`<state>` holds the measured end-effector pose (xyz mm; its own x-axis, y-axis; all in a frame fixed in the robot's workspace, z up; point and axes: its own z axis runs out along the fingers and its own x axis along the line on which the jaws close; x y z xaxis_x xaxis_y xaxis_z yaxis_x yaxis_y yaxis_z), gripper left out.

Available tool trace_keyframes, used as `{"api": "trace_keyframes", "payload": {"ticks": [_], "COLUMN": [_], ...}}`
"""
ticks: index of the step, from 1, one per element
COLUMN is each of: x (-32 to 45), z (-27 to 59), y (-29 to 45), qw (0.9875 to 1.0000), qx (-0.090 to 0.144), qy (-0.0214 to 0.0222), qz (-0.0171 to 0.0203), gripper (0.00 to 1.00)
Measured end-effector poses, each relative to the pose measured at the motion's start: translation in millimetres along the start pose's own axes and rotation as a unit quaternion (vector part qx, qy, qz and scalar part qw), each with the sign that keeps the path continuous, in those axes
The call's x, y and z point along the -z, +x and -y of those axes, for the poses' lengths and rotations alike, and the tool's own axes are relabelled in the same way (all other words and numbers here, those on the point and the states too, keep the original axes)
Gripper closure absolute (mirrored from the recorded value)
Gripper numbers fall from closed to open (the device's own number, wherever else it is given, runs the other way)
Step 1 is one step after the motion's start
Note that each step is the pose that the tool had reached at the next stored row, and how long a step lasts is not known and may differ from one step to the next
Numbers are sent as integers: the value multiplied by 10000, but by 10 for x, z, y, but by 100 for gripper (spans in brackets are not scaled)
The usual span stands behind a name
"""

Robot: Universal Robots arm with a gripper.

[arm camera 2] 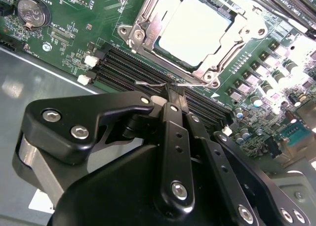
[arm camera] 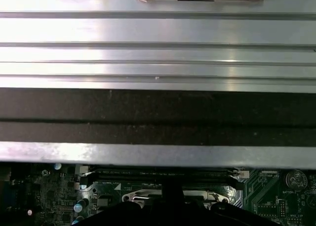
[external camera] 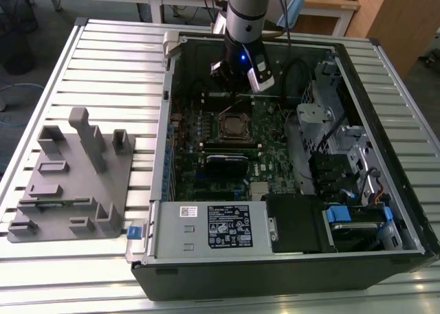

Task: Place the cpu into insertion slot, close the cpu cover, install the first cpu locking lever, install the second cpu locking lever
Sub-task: 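Install the first cpu locking lever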

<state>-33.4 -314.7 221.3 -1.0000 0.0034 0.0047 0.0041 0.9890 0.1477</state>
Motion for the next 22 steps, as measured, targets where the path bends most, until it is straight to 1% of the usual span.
{"api": "trace_keyframes", "payload": {"ticks": [4,7,11,16,22], "x": [-20,-20,-24,-24,-50], "z": [3,3,4,4,8], "y": [-6,-7,-27,-28,-29], "qw": [10000,10000,10000,10000,10000], "qx": [0,0,0,0,0], "qy": [1,2,0,0,-4], "qz": [0,-1,0,0,-1], "gripper": [89,89,89,89,89]}}
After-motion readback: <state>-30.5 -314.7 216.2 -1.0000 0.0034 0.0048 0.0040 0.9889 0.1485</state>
